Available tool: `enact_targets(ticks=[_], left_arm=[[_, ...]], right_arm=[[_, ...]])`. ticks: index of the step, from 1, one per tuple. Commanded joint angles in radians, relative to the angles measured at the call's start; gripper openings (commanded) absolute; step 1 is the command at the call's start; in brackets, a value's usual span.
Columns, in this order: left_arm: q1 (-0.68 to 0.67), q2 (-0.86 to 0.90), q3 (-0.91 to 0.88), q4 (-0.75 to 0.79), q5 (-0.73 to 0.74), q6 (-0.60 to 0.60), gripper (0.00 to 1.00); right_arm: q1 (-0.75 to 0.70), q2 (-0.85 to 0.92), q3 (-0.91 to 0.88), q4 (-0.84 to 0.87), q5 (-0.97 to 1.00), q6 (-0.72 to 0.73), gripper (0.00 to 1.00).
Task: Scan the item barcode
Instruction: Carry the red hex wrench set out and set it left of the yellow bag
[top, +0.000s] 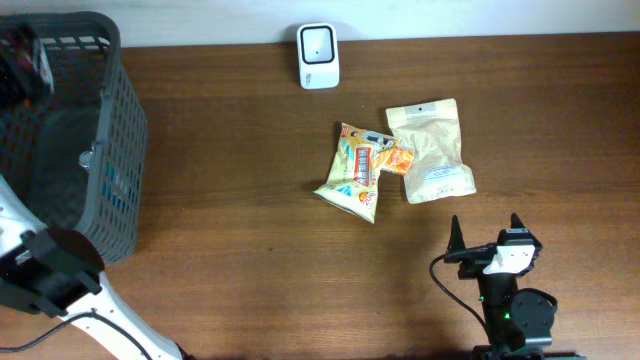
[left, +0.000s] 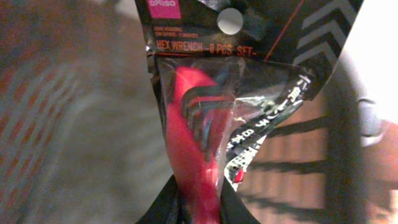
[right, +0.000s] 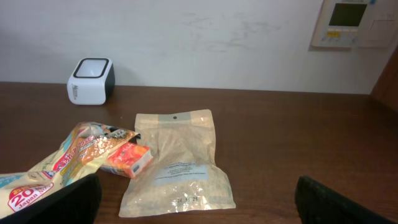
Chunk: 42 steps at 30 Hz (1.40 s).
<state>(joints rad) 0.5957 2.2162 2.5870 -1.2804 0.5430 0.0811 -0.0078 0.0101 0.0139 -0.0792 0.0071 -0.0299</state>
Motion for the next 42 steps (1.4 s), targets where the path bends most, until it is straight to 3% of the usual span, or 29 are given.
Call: enact_targets(ticks=[1,3,9,10,14,17,21,27,32,33,34,35,36,38,42], left_arm=[[-0.009,-0.019,0.221,0.002,0.441,-0.136,0.00],[-0.054,-0.019,0.375,-0.011,0.593,-0.188,0.00],[-0.310,-0.019,0.525,-0.185,0.584,-0.204,0.00],[-0.362,-0.019,0.522,-0.222,0.503,-0.204,0.00],[-0.644,-0.012,0.489,-0.389,-0.084,-0.204,0.00],[-0.848,0.010,0.407,-0.407,-0.330,-0.224,0.00],[-1.030,0.090,0.222,-0.393,-0.602,-0.451,0.00],[-1.092,0.241,-0.068,-0.273,-0.626,-0.562,0.00],[-1.092,0.275,-0.231,-0.146,-0.550,-0.563,0.00],[-1.092,0.275,-0.249,-0.137,-0.550,-0.563,0.03],[-1.092,0.275,-0.252,-0.138,-0.550,-0.563,0.22],[-1.092,0.275,-0.252,-0.137,-0.550,-0.562,0.57],[-1.092,0.275,-0.250,-0.133,-0.550,-0.562,0.67],[-1.082,0.274,-0.222,-0.143,-0.550,-0.546,0.77],[-1.011,0.273,0.093,-0.312,-0.546,-0.478,0.80]], right_arm=[[-0.006,-0.006,-0.008,-0.003,0.008,0.004,0.98],[-0.006,-0.006,-0.008,-0.003,0.008,0.004,0.98],[-0.006,-0.006,-0.008,-0.003,0.008,0.004,0.98],[-0.006,-0.006,-0.008,-0.003,0.008,0.004,0.98],[-0.006,-0.006,-0.008,-0.003,0.008,0.004,0.98],[-0.006,-0.006,-0.008,-0.003,0.008,0.004,0.98],[-0.006,-0.006,-0.008,-0.003,0.008,0.004,0.98],[-0.006,-0.006,-0.008,-0.003,0.008,0.004,0.98],[-0.006,-0.006,-0.008,-0.003,0.008,0.004,0.98],[-0.006,-0.006,-0.008,-0.003,0.008,0.004,0.98],[-0.006,-0.006,-0.008,-0.003,0.008,0.004,0.98],[-0.006,-0.006,-0.008,-0.003,0.008,0.004,0.98],[-0.006,-0.006,-0.008,-0.003,0.008,0.004,0.98],[-0.006,-0.006,-0.008,-0.003,0.008,0.004,0.98],[-0.006,-0.006,-0.008,-0.003,0.008,0.004,0.98]])
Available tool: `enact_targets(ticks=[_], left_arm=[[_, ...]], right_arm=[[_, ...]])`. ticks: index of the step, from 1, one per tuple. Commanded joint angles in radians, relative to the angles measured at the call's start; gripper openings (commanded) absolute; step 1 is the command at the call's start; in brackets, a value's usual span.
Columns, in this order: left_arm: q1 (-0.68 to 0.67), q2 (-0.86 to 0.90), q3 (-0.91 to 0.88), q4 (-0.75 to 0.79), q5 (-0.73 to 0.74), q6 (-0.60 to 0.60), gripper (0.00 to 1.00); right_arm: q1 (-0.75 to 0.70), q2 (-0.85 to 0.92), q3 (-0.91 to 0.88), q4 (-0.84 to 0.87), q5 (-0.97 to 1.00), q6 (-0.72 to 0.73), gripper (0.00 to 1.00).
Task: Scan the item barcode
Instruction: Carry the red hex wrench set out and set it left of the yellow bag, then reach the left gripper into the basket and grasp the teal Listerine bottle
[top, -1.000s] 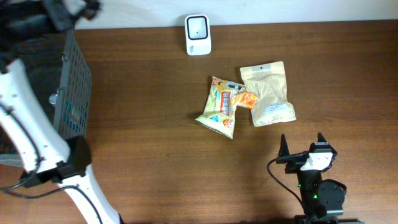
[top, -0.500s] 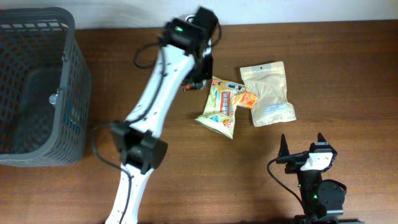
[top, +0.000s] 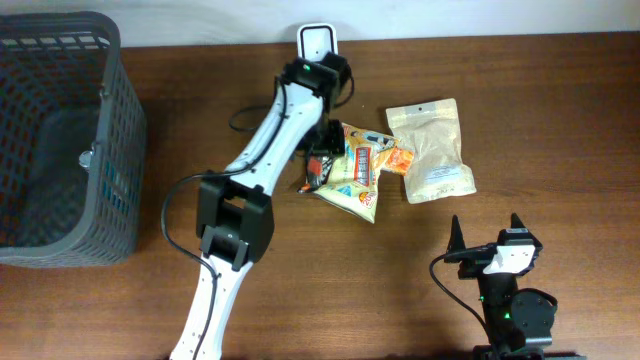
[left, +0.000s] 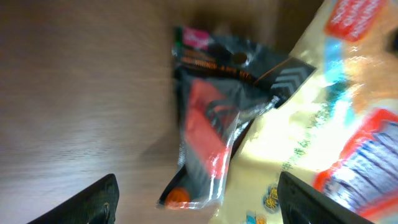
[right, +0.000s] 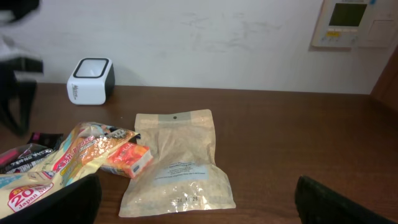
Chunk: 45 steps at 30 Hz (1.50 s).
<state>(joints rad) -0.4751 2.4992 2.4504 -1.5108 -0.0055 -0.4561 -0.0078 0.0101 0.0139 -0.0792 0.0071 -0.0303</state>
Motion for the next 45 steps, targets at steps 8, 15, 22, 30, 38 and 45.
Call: enact_targets(ticks=[8,15,22,30,38,45], left_arm=[[0.284,-0.233,0.686,-0.177,0.088,0.254,0.82],[0.651,-0.399,0.652,-0.177,0.089,0.299,0.86],[0.935,-0.463,0.352,-0.177,0.089,0.316,0.88],[1.121,-0.463,-0.056,-0.158,0.153,0.389,0.85],[1.118,-0.463,-0.292,-0.053,0.385,0.593,0.84],[1.090,-0.463,-0.389,0.031,0.392,0.593,0.73]], right_arm=[[-0.006,-0.007,-0.008,-0.003,0.008,0.004,0.98],[-0.006,-0.006,-0.008,-0.003,0.008,0.004,0.98],[-0.006,-0.006,-0.008,-0.003,0.008,0.004,0.98],[-0.006,-0.006,-0.008,-0.003,0.008,0.004,0.98],[-0.006,-0.006,-0.008,-0.003,0.008,0.004,0.98],[-0.006,-0.007,-0.008,-0.003,0.008,0.004,0.98]])
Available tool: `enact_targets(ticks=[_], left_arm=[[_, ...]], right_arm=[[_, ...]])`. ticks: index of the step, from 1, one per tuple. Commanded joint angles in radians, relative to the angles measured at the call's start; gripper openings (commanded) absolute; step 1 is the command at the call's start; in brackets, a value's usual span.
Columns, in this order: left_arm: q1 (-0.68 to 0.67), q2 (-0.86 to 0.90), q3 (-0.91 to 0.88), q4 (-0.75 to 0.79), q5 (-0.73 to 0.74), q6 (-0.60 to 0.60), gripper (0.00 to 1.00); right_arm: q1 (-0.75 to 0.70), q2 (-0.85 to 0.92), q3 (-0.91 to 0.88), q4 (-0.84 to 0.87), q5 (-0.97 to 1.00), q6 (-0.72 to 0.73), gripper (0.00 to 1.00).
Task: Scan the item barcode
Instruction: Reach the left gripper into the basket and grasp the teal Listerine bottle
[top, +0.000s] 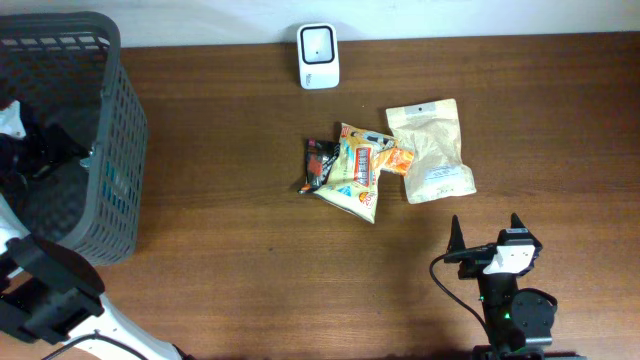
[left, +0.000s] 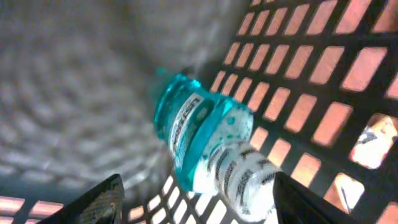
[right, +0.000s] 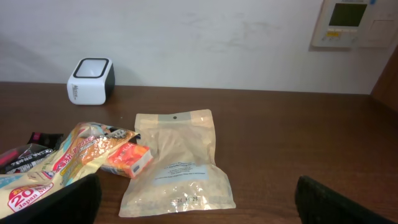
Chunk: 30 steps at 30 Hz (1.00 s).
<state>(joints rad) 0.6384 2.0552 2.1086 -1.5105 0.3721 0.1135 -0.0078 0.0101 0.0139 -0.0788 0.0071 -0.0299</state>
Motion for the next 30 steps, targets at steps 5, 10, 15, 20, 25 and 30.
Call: enact_targets(ticks=[5,10,15,20,25,30], left_arm=[[-0.108,-0.019,-0.081,0.105,0.016,0.024,0.73],[-0.119,-0.019,-0.081,0.120,0.006,0.023,0.67],[-0.119,-0.019,-0.081,0.116,0.005,0.023,0.61],[-0.119,-0.019,-0.122,0.105,-0.107,0.004,0.52],[-0.119,-0.017,-0.131,0.108,-0.111,0.005,0.45],[-0.119,-0.010,-0.131,0.112,-0.144,0.005,0.39]], right_arm=[[-0.006,-0.006,-0.008,-0.003,0.008,0.004,0.98],[-0.006,-0.006,-0.008,-0.003,0.008,0.004,0.98],[-0.006,-0.006,-0.008,-0.003,0.008,0.004,0.98],[-0.006,-0.006,-0.008,-0.003,0.008,0.004,0.98],[-0.006,-0.007,-0.008,-0.003,0.008,0.004,0.98],[-0.006,-0.006,-0.008,-0.003,0.008,0.004,0.98]])
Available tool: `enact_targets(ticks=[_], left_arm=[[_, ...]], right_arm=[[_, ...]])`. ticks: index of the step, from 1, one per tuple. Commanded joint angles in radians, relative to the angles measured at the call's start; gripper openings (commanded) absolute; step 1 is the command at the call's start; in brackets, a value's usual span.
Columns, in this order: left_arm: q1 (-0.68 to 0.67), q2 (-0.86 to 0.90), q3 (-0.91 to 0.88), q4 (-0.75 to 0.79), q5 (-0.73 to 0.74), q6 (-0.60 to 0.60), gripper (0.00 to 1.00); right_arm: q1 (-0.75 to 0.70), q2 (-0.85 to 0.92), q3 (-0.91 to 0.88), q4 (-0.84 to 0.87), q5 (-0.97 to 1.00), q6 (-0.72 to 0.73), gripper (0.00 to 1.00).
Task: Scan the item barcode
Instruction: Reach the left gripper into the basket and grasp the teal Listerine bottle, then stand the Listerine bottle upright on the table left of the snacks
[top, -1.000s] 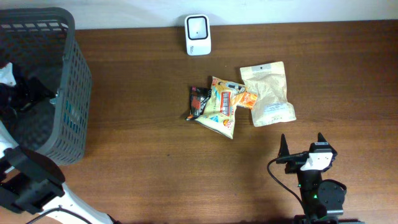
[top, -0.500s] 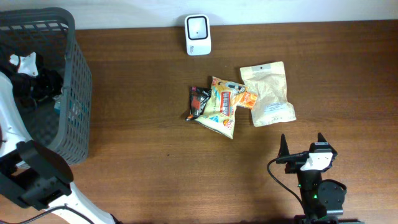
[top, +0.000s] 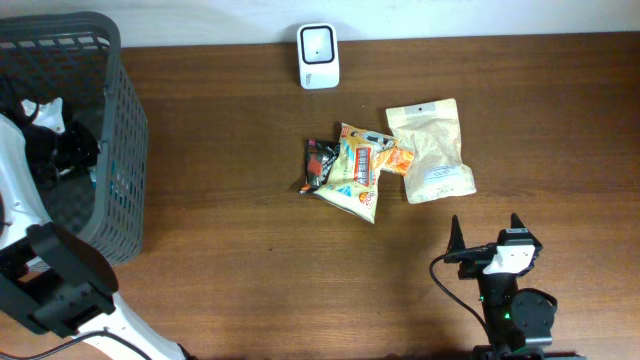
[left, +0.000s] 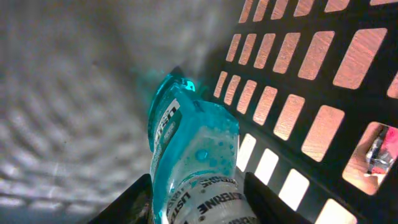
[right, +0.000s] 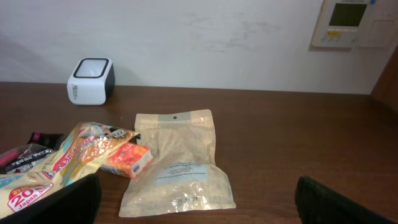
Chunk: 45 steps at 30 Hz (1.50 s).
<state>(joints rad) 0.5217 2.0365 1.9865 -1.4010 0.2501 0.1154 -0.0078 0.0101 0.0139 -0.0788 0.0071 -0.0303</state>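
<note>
Down inside the grey mesh basket (top: 122, 110), my left gripper (top: 72, 145) is shut on a teal mouthwash bottle (left: 189, 134). In the left wrist view its black fingers (left: 135, 200) press both sides of the bottle's white-labelled lower part, and the gripper (left: 198, 202) fills the bottom edge. The white barcode scanner (top: 318, 55) stands at the table's far edge. My right gripper (top: 485, 235) rests open near the front edge, with nothing between its fingers (right: 53, 200).
A black-and-red hex wrench pack (top: 319, 165), a yellow snack bag (top: 355, 175), a small orange box (top: 398, 158) and a beige pouch (top: 432, 150) lie together mid-table, just ahead of the right gripper. The basket's tall walls enclose the left gripper.
The left gripper's fingers stood wide apart either side of the teal bottle in the basket. Now they are closed against it, and the bottle sits nearer the camera. The right arm has not moved.
At first my left gripper held the hex wrench pack by the basket. Then it was open above the table, with the pack lying beside the snack bag. After that it was open in the basket around the teal bottle, and now it grips that bottle.
</note>
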Motion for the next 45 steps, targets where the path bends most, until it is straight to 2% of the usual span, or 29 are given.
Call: enact_targets(ticks=[1,7,9,14,16,23,27,29,32,37,41,45], left_arm=[[-0.002,0.009,-0.009,0.006,-0.022,0.002,0.34],[-0.002,0.009,0.025,0.021,0.058,-0.002,0.26],[-0.002,0.009,0.065,0.017,0.060,-0.033,0.20],[-0.002,0.009,0.178,-0.033,0.061,-0.033,0.16],[-0.002,0.008,0.270,-0.077,0.061,-0.053,0.15],[-0.002,-0.010,0.812,-0.287,0.074,-0.126,0.11],[-0.003,-0.098,0.965,-0.275,0.265,-0.127,0.11],[-0.032,-0.163,1.001,-0.249,0.470,-0.127,0.10],[-0.135,-0.201,1.001,-0.232,0.544,-0.127,0.05],[-0.391,-0.180,0.963,-0.232,0.474,-0.127,0.04],[-0.630,-0.096,0.857,-0.233,0.222,-0.127,0.06],[-0.753,0.023,0.717,-0.216,0.042,-0.127,0.04]], right_arm=[[-0.006,-0.006,-0.008,-0.003,0.008,0.004,0.98],[-0.006,-0.006,-0.008,-0.003,0.008,0.004,0.98],[-0.006,-0.006,-0.008,-0.003,0.008,0.004,0.98],[-0.006,-0.007,-0.008,-0.003,0.008,0.004,0.98],[-0.006,-0.006,-0.008,-0.003,0.008,0.004,0.98],[-0.006,-0.006,-0.008,-0.003,0.008,0.004,0.98],[-0.006,-0.006,-0.008,-0.003,0.008,0.004,0.98],[-0.006,-0.006,-0.008,-0.003,0.008,0.004,0.98],[-0.006,-0.006,-0.008,-0.003,0.008,0.004,0.98],[-0.006,-0.006,-0.008,-0.003,0.008,0.004,0.98],[-0.006,-0.006,-0.008,-0.003,0.008,0.004,0.98],[-0.006,-0.006,-0.008,-0.003,0.008,0.004,0.98]])
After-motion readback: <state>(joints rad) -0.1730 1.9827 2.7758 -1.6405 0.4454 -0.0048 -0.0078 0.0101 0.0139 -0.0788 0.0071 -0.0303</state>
